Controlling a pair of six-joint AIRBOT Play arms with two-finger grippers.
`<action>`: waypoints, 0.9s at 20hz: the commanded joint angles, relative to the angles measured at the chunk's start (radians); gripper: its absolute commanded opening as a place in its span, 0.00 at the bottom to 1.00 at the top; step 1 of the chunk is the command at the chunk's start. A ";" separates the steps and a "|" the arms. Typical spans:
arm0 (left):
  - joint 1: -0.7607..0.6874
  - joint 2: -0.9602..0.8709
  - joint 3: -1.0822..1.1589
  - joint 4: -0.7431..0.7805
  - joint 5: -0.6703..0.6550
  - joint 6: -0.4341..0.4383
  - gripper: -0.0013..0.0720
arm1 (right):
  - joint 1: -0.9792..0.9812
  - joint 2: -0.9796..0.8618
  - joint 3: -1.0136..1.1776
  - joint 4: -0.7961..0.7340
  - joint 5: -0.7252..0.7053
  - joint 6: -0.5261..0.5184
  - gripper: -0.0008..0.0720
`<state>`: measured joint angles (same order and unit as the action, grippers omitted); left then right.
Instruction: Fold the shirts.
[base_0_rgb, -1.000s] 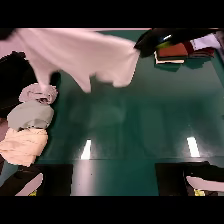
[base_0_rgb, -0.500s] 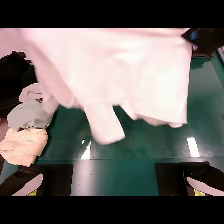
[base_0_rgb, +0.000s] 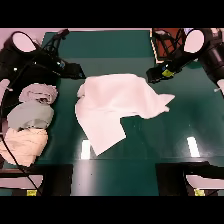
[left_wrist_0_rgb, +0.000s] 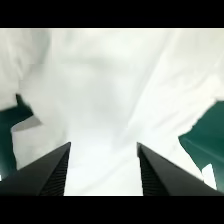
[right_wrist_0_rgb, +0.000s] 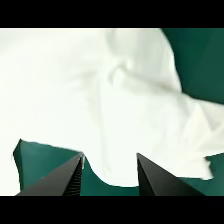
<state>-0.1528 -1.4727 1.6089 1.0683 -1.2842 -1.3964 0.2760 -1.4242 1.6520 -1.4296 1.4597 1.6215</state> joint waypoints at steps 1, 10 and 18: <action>0.094 -0.019 -0.022 0.011 -0.050 -0.026 0.70 | -0.137 -0.011 -0.035 0.212 -0.014 -0.049 0.54; 0.150 0.156 -0.702 -0.061 0.196 -0.015 0.70 | -0.223 0.261 -0.332 0.208 -0.130 -0.064 0.54; 0.007 0.156 -0.844 -0.176 0.335 0.010 0.66 | -0.224 0.264 -0.340 0.208 -0.133 -0.064 0.54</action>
<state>-0.1162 -1.3163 0.8036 0.9314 -1.0080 -1.3895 0.0532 -1.1648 1.3174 -1.2232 1.3308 1.5581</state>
